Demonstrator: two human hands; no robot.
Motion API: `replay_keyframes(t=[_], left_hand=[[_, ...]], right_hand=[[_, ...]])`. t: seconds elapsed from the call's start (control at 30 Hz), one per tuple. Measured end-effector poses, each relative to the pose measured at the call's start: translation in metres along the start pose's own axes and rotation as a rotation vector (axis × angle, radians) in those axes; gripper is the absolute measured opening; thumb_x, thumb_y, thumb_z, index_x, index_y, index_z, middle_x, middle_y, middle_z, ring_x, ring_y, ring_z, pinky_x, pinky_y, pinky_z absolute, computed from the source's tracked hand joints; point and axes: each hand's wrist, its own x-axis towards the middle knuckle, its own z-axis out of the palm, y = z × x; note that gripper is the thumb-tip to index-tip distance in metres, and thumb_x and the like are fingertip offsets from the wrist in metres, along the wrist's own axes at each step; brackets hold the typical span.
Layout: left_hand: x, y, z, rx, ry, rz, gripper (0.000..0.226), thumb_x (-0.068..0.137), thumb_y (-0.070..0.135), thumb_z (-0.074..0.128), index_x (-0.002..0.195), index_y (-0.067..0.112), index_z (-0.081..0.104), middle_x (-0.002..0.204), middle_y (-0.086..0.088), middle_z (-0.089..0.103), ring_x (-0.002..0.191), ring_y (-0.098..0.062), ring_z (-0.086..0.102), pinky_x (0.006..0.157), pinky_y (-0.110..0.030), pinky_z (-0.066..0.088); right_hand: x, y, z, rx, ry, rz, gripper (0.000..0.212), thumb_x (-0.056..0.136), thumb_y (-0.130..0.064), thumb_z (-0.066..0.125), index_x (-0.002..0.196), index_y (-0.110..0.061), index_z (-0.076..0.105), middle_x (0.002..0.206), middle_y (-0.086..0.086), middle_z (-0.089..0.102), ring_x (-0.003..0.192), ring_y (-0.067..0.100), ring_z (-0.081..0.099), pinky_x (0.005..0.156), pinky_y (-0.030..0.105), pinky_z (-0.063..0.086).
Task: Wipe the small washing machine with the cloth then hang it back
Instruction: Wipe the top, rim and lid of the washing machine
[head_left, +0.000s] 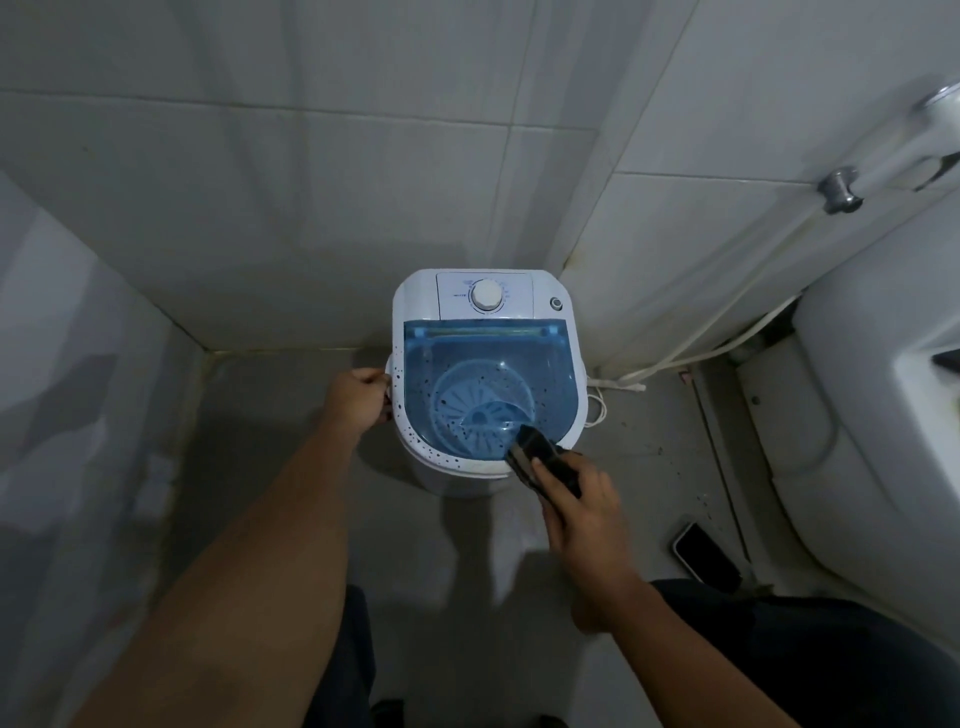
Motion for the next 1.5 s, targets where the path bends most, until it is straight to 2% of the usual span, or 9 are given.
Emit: replay_keyframes(t=[0.17, 0.33, 0.63, 0.9, 1.03, 1.13, 1.3, 1.43, 1.5], left_hand=[[0.000, 0.000, -0.002, 0.014, -0.011, 0.006, 0.018, 0.099, 0.015, 0.053, 0.106, 0.014, 0.069, 0.090, -0.007, 0.071, 0.086, -0.027, 0.071, 0.086, -0.046, 0.059], [0.001, 0.000, -0.004, 0.003, -0.025, 0.005, 0.020, 0.098, 0.013, 0.055, 0.110, 0.007, 0.069, 0.095, -0.013, 0.071, 0.084, -0.029, 0.070, 0.088, -0.048, 0.058], [0.004, -0.001, -0.010, -0.012, -0.063, 0.013, 0.013, 0.097, 0.014, 0.057, 0.100, 0.014, 0.069, 0.096, -0.014, 0.071, 0.088, -0.027, 0.067, 0.086, -0.047, 0.059], [0.005, 0.001, -0.014, -0.055, -0.099, -0.013, 0.017, 0.094, 0.008, 0.060, 0.106, 0.001, 0.070, 0.093, -0.017, 0.071, 0.080, -0.026, 0.067, 0.080, -0.040, 0.059], [0.009, -0.001, -0.019, -0.084, -0.102, -0.023, 0.026, 0.090, 0.006, 0.064, 0.112, -0.008, 0.070, 0.102, -0.026, 0.072, 0.089, -0.031, 0.068, 0.091, -0.045, 0.057], [0.002, 0.004, -0.019, -0.125, -0.129, -0.073, 0.024, 0.092, 0.017, 0.063, 0.108, 0.002, 0.072, 0.102, -0.019, 0.075, 0.092, -0.030, 0.072, 0.084, -0.041, 0.060], [-0.003, 0.007, -0.022, -0.176, -0.141, -0.149, 0.038, 0.094, 0.043, 0.053, 0.102, 0.012, 0.074, 0.104, -0.009, 0.077, 0.094, -0.024, 0.072, 0.091, -0.044, 0.057], [-0.006, 0.012, -0.025, -0.242, -0.218, -0.198, 0.060, 0.098, 0.056, 0.035, 0.097, 0.008, 0.071, 0.094, -0.014, 0.073, 0.087, -0.027, 0.069, 0.064, -0.026, 0.056], [-0.007, 0.011, -0.029, -0.282, -0.247, -0.215, 0.073, 0.094, 0.067, 0.031, 0.104, 0.007, 0.071, 0.097, -0.016, 0.074, 0.087, -0.027, 0.069, 0.069, -0.030, 0.056]], right_hand=[[0.023, -0.052, 0.023, -0.053, -0.079, -0.234, 0.056, 0.084, -0.020, 0.067, 0.139, -0.026, 0.058, 0.133, 0.015, 0.055, 0.098, 0.035, 0.057, 0.074, 0.044, 0.050], [0.055, -0.097, 0.038, -0.088, -0.137, -0.291, 0.059, 0.082, -0.018, 0.068, 0.139, -0.029, 0.056, 0.135, 0.011, 0.054, 0.097, 0.031, 0.053, 0.076, 0.040, 0.044], [0.041, -0.048, 0.009, -0.296, -0.260, -0.503, 0.054, 0.086, -0.020, 0.050, 0.139, -0.032, 0.055, 0.138, 0.008, 0.055, 0.100, 0.029, 0.057, 0.076, 0.039, 0.045], [0.095, -0.110, 0.031, -0.302, -0.238, -0.493, 0.049, 0.085, -0.021, 0.062, 0.133, -0.034, 0.058, 0.131, 0.005, 0.056, 0.097, 0.031, 0.055, 0.074, 0.040, 0.042], [0.110, -0.122, 0.029, -0.306, -0.255, -0.458, 0.051, 0.083, -0.022, 0.069, 0.132, -0.030, 0.061, 0.129, 0.006, 0.056, 0.099, 0.031, 0.054, 0.075, 0.042, 0.044], [0.095, -0.113, 0.025, -0.335, -0.279, -0.503, 0.049, 0.084, -0.020, 0.061, 0.131, -0.032, 0.060, 0.130, 0.005, 0.057, 0.098, 0.032, 0.056, 0.073, 0.041, 0.043], [0.095, -0.102, 0.015, -0.419, -0.305, -0.629, 0.048, 0.085, -0.020, 0.043, 0.128, -0.031, 0.062, 0.127, 0.004, 0.059, 0.095, 0.029, 0.057, 0.072, 0.041, 0.045], [0.144, -0.118, 0.018, -0.414, -0.310, -0.652, 0.040, 0.089, -0.024, 0.054, 0.128, -0.029, 0.064, 0.122, 0.006, 0.059, 0.099, 0.030, 0.056, 0.075, 0.043, 0.046], [0.171, -0.125, 0.019, -0.406, -0.320, -0.598, 0.041, 0.088, -0.024, 0.063, 0.129, -0.027, 0.064, 0.123, 0.007, 0.059, 0.103, 0.032, 0.056, 0.078, 0.045, 0.047]])
